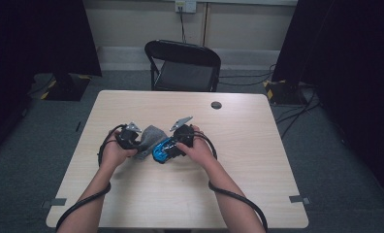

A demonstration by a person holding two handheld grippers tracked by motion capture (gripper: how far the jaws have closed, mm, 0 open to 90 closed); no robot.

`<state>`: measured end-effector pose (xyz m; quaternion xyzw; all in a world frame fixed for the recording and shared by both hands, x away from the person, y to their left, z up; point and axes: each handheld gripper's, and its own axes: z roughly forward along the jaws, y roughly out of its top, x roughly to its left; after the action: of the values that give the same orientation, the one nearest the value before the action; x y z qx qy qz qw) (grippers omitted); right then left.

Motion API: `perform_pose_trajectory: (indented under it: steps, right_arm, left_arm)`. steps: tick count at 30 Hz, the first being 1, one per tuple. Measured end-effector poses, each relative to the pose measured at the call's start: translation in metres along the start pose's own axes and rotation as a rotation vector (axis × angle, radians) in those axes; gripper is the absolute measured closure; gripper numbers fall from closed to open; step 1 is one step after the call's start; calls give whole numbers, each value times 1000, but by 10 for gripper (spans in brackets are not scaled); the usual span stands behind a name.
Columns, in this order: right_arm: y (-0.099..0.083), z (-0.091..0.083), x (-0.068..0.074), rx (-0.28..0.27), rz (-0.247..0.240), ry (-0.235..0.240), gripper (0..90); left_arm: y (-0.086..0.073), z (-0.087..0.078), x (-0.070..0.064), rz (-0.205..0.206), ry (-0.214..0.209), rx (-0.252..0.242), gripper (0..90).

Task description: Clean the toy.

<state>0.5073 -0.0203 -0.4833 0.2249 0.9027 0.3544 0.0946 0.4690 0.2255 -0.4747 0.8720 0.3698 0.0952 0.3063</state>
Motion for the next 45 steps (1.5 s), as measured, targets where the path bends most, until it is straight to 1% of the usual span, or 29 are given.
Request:
perform_pose_trajectory:
  steps: [1, 7, 12, 17, 22, 26, 27, 29, 31, 33, 45]
  right_arm:
    - [0, 0, 0, 0, 0, 0, 22]
    - [0, 0, 1, 1, 0, -2, 22]
    - [1, 1, 1, 1, -1, -2, 22]
    - [1, 1, 2, 1, 0, -1, 22]
    - [1, 1, 2, 5, 0, -1, 21]
    - [2, 1, 2, 8, -1, -3, 21]
    - [2, 1, 2, 8, -1, -3, 21]
    - [2, 1, 2, 11, -1, -5, 21]
    - [2, 1, 2, 12, -1, -6, 21]
    - [2, 1, 2, 11, -1, -7, 21]
    - [2, 1, 3, 11, 0, -10, 19]
  left_arm:
    - [-3, -2, -1, -2, 5, -7, 740]
    - [-14, -9, -5, -17, -4, -17, 740]
    - [-23, -16, -9, -26, -18, -20, 739]
    - [-33, -22, -12, -37, -29, -33, 739]
    - [-41, -28, -15, -34, -35, -31, 739]
    - [-46, -32, -17, -46, -42, -36, 739]
    - [-48, -32, -17, -41, -43, -37, 739]
    - [-51, -35, -18, -45, -45, -36, 740]
    - [-53, -37, -19, -37, -47, -26, 739]
    - [-54, -39, -21, -37, -47, -22, 739]
    - [-63, -48, -31, -27, -92, 6, 738]
